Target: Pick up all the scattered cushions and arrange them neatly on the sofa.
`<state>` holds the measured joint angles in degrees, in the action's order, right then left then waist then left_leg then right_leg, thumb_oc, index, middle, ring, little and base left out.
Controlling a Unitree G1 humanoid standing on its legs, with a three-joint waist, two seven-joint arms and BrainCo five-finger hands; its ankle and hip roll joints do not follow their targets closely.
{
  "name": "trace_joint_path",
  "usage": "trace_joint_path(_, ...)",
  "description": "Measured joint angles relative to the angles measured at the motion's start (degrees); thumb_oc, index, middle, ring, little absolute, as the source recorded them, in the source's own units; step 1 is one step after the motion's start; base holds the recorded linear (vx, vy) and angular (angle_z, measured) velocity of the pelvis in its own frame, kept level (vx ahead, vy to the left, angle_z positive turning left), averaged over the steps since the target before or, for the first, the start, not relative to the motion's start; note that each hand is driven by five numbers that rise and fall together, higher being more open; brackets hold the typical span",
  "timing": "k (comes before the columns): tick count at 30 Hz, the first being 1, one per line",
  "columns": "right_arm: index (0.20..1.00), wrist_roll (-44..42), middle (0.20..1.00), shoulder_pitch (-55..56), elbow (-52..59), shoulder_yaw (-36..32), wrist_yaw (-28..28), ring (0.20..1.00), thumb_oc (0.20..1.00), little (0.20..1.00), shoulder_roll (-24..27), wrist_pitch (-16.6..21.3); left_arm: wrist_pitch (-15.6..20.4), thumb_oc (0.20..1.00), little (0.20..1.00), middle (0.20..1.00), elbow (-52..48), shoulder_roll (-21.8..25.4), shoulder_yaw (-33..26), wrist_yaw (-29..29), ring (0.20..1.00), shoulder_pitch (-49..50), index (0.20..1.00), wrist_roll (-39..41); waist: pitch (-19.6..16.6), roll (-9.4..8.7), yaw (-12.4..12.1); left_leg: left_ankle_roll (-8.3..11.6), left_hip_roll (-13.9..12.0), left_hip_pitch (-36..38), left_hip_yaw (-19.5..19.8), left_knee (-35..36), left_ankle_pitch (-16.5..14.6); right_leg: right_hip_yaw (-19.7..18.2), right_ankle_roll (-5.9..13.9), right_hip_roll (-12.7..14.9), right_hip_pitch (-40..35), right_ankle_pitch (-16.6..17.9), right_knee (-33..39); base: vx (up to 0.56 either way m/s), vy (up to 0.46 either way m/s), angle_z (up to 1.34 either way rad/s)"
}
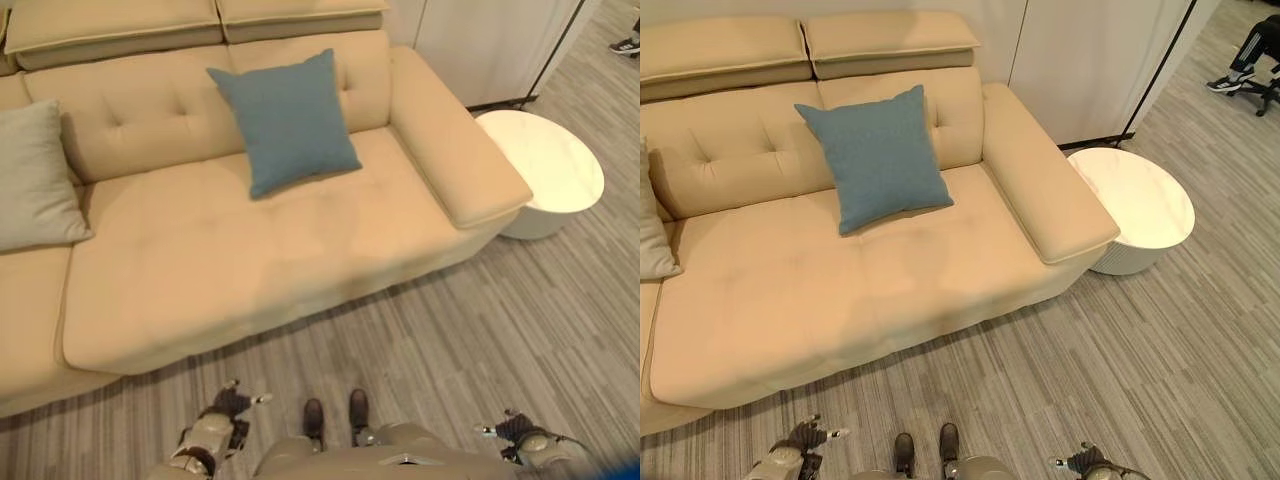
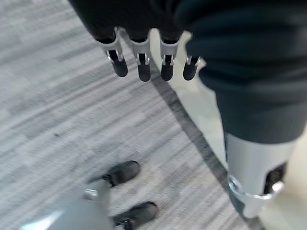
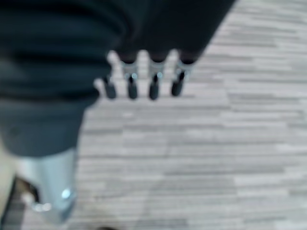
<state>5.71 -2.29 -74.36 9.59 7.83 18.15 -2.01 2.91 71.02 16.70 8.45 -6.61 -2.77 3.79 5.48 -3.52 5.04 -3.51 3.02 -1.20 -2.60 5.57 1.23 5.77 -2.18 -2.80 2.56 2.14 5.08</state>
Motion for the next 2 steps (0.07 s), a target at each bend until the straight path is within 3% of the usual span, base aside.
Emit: trace_joint_path(2,1.000,0.00,1.000,0.09,0.03,0.05,-0.02,1.000,1.000,1.000,0.01,-0.13,-0.04,1.000,1.000,1.000,0.01,0.30,-0.01,0.00,1.000,0.58,1.000,-0.05,-0.59,0.33,-0.23,-0.77,0.19,0.17,-0.03,-0.30,0.60,0.03,-0.54,0.16,-0.28,0.53,0.07,0.01,0.007,0.08)
